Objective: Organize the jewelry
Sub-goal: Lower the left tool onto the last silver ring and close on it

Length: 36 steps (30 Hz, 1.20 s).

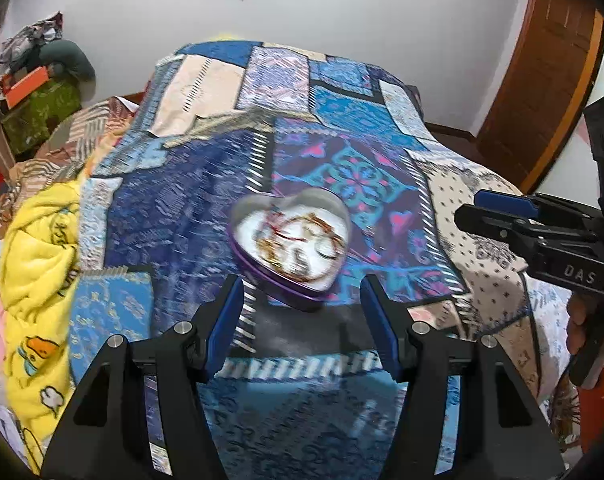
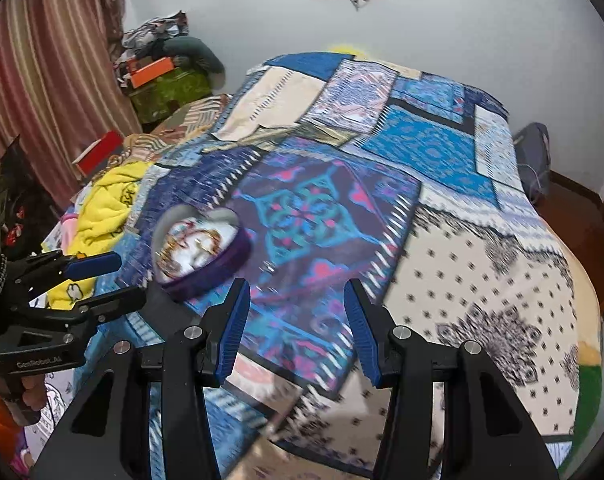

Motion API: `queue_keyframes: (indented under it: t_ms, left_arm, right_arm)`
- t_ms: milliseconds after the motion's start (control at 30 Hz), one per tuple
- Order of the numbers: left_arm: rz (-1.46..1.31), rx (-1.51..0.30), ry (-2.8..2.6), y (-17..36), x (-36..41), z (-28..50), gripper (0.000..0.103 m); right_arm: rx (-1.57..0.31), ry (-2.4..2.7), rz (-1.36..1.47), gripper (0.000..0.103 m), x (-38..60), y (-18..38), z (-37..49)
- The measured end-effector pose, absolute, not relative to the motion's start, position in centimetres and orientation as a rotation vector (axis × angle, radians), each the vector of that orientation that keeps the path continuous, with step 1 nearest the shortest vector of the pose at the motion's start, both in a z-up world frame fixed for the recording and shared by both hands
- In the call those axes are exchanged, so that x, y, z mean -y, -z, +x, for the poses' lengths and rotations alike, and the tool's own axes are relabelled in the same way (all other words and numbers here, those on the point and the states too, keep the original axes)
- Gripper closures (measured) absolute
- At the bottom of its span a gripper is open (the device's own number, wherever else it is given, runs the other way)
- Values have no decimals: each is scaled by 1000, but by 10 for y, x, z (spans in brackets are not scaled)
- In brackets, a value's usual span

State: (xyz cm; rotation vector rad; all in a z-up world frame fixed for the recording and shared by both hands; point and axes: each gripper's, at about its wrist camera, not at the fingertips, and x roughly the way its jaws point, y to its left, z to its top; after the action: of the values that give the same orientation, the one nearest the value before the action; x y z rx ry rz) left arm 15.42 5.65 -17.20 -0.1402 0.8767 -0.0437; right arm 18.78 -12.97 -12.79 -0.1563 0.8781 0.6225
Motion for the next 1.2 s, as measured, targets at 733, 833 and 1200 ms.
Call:
queue_keyframes:
  t_ms: [733,833,1200]
  left_arm:
    - [-124,-978,143,216,11,214,56]
    - [-109,-978,131,220,12,221,58]
    - [-111,-977,121,225,7,246,74]
  right_arm:
    - [-981,-549,-100,58,190,171,199]
    - [-985,-550,-94,58,194,174,199]
    - [-983,-605,-143,62,170,184,211]
